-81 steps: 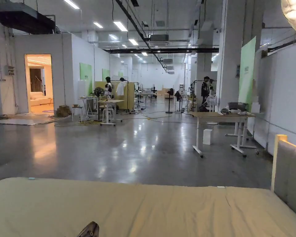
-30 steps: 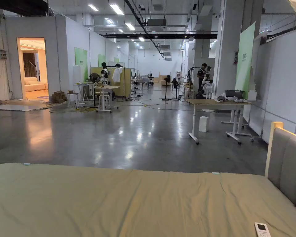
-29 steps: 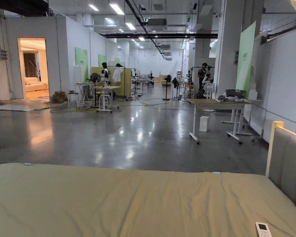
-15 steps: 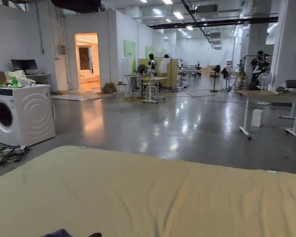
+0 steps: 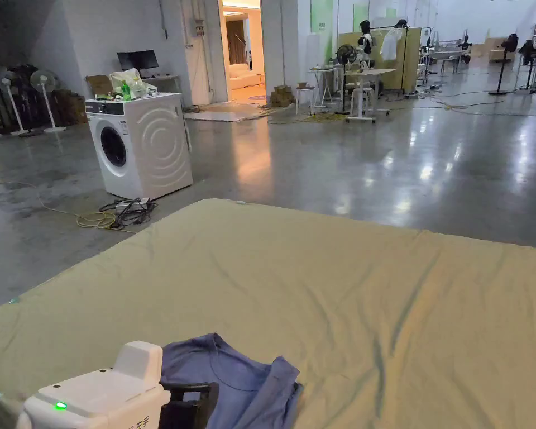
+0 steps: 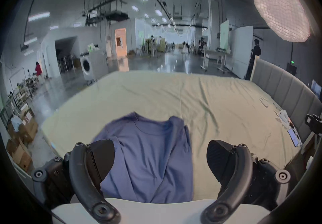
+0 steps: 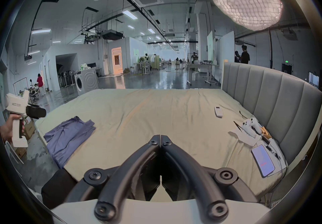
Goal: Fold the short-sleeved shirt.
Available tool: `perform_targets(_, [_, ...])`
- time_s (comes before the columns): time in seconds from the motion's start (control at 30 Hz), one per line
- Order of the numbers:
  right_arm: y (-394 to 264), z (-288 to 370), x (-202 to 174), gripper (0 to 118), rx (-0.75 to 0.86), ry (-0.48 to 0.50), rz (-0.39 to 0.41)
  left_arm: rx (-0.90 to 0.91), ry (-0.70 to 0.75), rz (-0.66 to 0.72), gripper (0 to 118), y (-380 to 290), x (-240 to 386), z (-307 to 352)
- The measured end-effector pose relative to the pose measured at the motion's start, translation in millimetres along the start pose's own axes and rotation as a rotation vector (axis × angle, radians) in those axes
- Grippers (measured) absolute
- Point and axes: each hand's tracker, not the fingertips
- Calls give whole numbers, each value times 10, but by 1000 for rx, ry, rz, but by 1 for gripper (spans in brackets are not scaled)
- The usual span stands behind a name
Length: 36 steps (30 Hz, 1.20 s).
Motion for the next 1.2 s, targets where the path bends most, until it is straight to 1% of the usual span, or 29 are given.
perform_targets(0.07, [-66, -14, 19, 0, -60, -2, -38, -23, -16, -26, 107, -77, -102, -398])
perform_targets(0.1, [-81, -22, 31, 0, -57, 0, -35, -77, 2, -7, 106, -136, -138, -654])
perform_targets(0.13, [-122, -38, 47, 0, -92, -10, -46, -135, 13, 6, 104, -167, -146, -678])
perform_targets(0.2, [-182, -41, 67, 0, -133, -24, -29, -209, 23, 73, 94, -278, -259, -1034])
perform_targets(0.23, [-213, -32, 73, 0, -153, -41, -11, -249, 46, 107, 90, -287, -301, -1419])
perform_targets(0.27, [-233, -29, 74, 0, -173, -57, 0, -273, 73, 127, 90, -327, -329, -1579])
perform_targets(0.3, [-254, -36, 85, 0, -197, -65, -5, -296, 92, 139, 90, -370, -343, -1710])
perform_targets(0.37, [-296, -68, 129, 0, -252, -80, -58, -313, 54, 144, 90, -495, -420, -1972])
perform_targets(0.43, [-327, -84, 153, 0, -266, -82, -104, -335, 37, 127, 90, -589, -405, -2120])
perform_targets(0.47, [-341, -96, 160, 0, -270, -89, -110, -368, 36, 88, 90, -622, -375, -2186])
perform_targets(0.5, [-353, -111, 157, 0, -274, -94, -106, -370, 59, 45, 90, -516, -171, -2023])
perform_targets(0.57, [-424, -136, 205, 0, -291, -94, -97, -343, 42, 57, 88, -499, -144, -1947])
perform_targets(0.6, [-435, -140, 216, 0, -301, -90, -105, -343, 37, 57, 81, -493, -143, -1920])
perform_targets(0.63, [-449, -134, 233, 0, -311, -69, -142, -317, 42, 32, 66, -491, -258, -1997])
perform_targets(0.67, [-462, -125, 239, 0, -309, -36, -194, -297, 66, 8, 30, -487, -281, -1984])
perform_targets(0.7, [-481, -122, 249, 0, -314, -20, -234, -305, 88, 1, 6, -490, -298, -1982])
perform_targets(0.73, [-502, -124, 265, 0, -318, -13, -262, -317, 82, 13, 5, -500, -335, -2000])
perform_targets(0.77, [-526, -125, 283, 0, -319, -7, -281, -316, 42, 67, 5, -500, -274, -1898])
perform_targets(0.83, [-550, -102, 313, 0, -319, -18, -284, -325, 50, 137, 5, -473, -275, -1892])
perform_targets(0.87, [-551, -69, 331, 0, -315, -21, -284, -327, 55, 145, 4, -454, -256, -1881])
perform_targets(0.9, [-547, -38, 349, 0, -310, -23, -284, -325, 52, 144, 3, -441, -500, -2000])
perform_targets(0.93, [-537, -3, 359, 0, -304, -22, -282, -320, 48, 167, 3, -400, -549, -1975])
perform_targets(1.0, [-526, 66, 407, 0, -286, -28, -278, -260, 20, 303, 3, -292, -638, -1852])
perform_targets(1.03, [-530, 102, 448, 0, -276, -28, -284, -197, 12, 360, 2, -147, -654, -1590])
perform_targets(1.07, [-525, 131, 466, 0, -268, -24, -293, -152, -4, 400, 2, -45, -722, -1463])
perform_targets(1.13, [-548, 177, 537, 0, -261, -14, -309, -83, 18, 386, 2, 183, -831, -1190])
perform_targets(1.17, [-575, 213, 571, 0, -246, -10, -317, -63, 22, 361, 2, 240, -966, -1172])
perform_targets(1.2, [-584, 259, 580, 0, -230, -14, -325, -14, 21, 366, 2, 332, -1068, -1058])
